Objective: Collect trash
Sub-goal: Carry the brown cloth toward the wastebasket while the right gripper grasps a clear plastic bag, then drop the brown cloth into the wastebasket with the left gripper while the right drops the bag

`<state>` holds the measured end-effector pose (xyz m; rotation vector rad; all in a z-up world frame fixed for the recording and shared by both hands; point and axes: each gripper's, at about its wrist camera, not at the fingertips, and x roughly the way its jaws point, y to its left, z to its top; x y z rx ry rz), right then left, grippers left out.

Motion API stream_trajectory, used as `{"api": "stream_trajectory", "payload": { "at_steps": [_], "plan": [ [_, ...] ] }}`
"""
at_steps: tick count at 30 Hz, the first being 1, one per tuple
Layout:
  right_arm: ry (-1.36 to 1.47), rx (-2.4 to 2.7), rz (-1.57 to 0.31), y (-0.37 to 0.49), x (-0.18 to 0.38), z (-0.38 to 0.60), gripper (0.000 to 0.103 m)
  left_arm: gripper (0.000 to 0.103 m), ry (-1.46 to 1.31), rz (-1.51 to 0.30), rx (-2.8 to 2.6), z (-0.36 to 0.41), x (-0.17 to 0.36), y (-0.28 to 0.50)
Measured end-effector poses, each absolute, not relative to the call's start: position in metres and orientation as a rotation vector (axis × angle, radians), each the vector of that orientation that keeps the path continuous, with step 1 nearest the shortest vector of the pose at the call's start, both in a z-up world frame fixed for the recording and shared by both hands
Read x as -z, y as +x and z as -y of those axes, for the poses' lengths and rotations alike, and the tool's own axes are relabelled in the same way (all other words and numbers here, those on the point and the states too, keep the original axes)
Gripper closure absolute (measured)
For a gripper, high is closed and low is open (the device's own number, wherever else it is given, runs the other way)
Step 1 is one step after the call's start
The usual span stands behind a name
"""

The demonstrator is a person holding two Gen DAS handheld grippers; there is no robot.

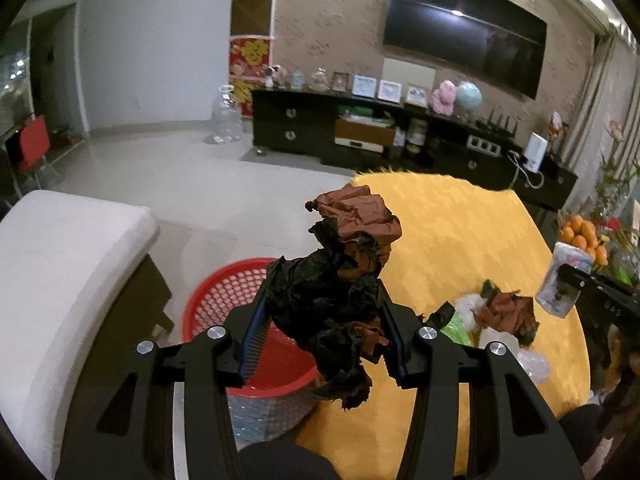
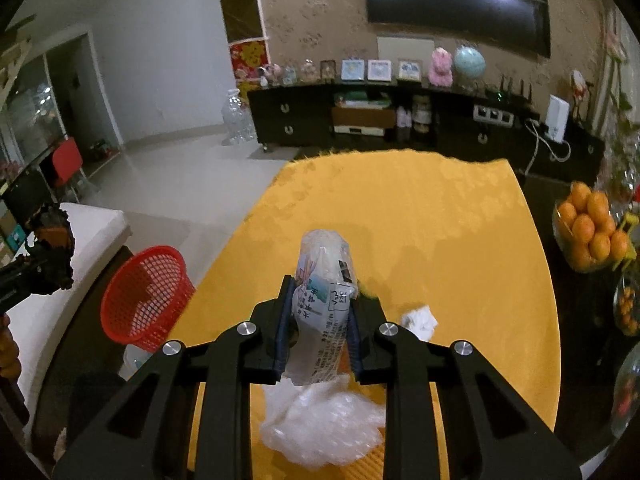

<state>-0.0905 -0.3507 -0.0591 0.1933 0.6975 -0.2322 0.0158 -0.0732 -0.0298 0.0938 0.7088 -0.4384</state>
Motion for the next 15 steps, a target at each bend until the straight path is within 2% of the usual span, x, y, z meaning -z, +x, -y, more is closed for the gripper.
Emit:
{"api": "stream_trajectory", "payload": {
  "at_steps": [15],
  "plan": [
    [0.065, 0.05, -0.678, -0.018, 0.028, 0.262, 0.08, 0.056, 0.047, -0.71, 0.335, 0.018, 0.03, 0.037]
  ]
}}
